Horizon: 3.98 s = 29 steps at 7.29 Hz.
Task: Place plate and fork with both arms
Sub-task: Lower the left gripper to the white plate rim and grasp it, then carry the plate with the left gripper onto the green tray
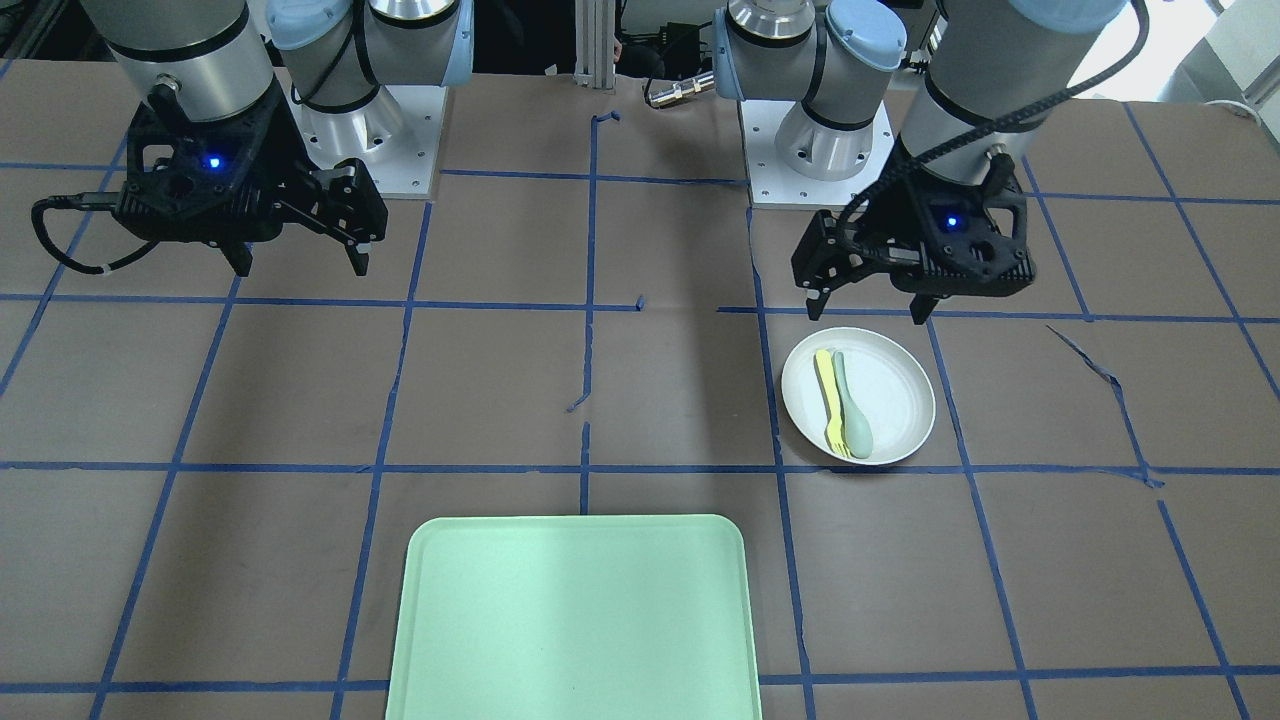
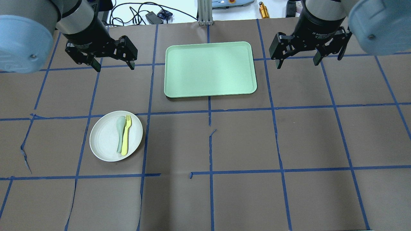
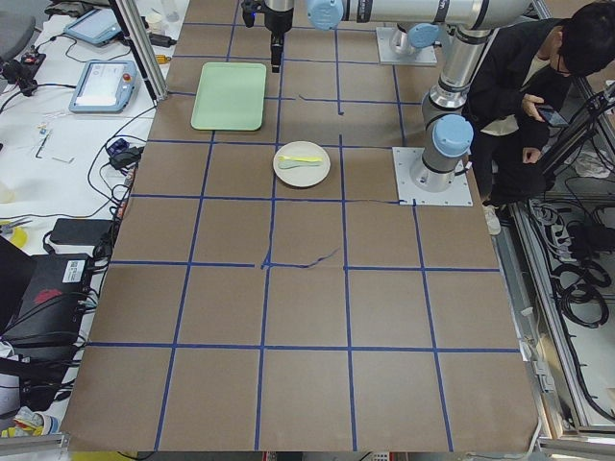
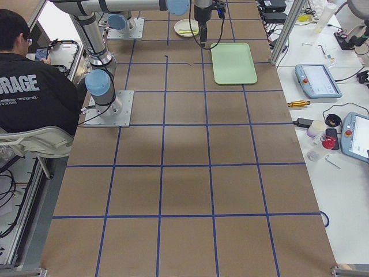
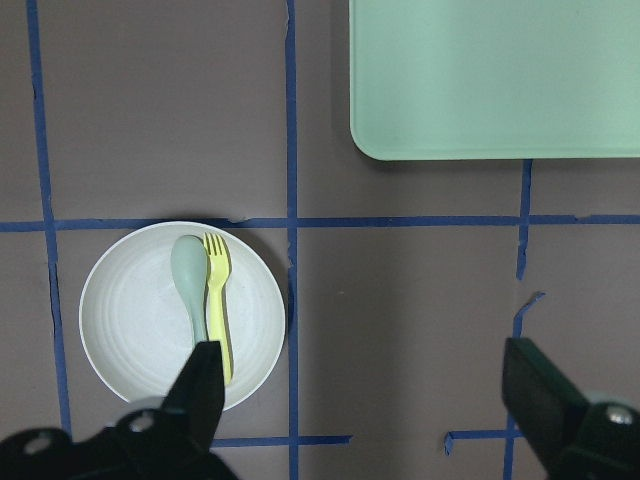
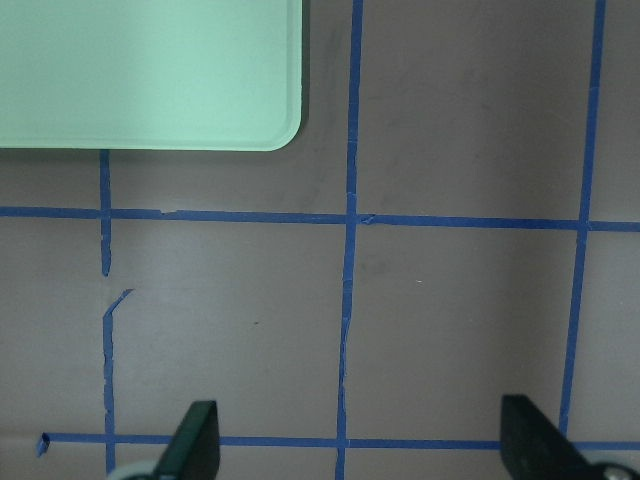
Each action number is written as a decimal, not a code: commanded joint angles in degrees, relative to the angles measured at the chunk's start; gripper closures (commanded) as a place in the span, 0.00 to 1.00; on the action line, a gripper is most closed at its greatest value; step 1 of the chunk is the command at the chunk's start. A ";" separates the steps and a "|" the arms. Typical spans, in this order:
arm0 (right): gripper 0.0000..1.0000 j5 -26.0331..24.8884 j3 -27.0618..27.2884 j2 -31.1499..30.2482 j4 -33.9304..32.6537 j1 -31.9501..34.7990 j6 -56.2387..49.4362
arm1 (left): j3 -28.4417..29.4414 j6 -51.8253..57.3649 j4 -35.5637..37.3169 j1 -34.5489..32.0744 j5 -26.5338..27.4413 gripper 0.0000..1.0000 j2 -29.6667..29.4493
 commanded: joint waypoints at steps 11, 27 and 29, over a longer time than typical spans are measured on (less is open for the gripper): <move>0.00 -0.09 0.70 -0.09 0.00 0.03 0.00 | -33.73 25.71 38.60 26.83 -4.39 1.00 -10.21; 0.00 -0.18 0.70 0.00 -0.18 0.11 0.00 | 22.63 -5.15 27.06 -7.80 -16.52 0.01 -45.03; 0.00 -0.18 0.70 0.09 -0.18 0.03 0.00 | 16.31 -1.12 28.78 -4.39 -11.55 0.00 -38.55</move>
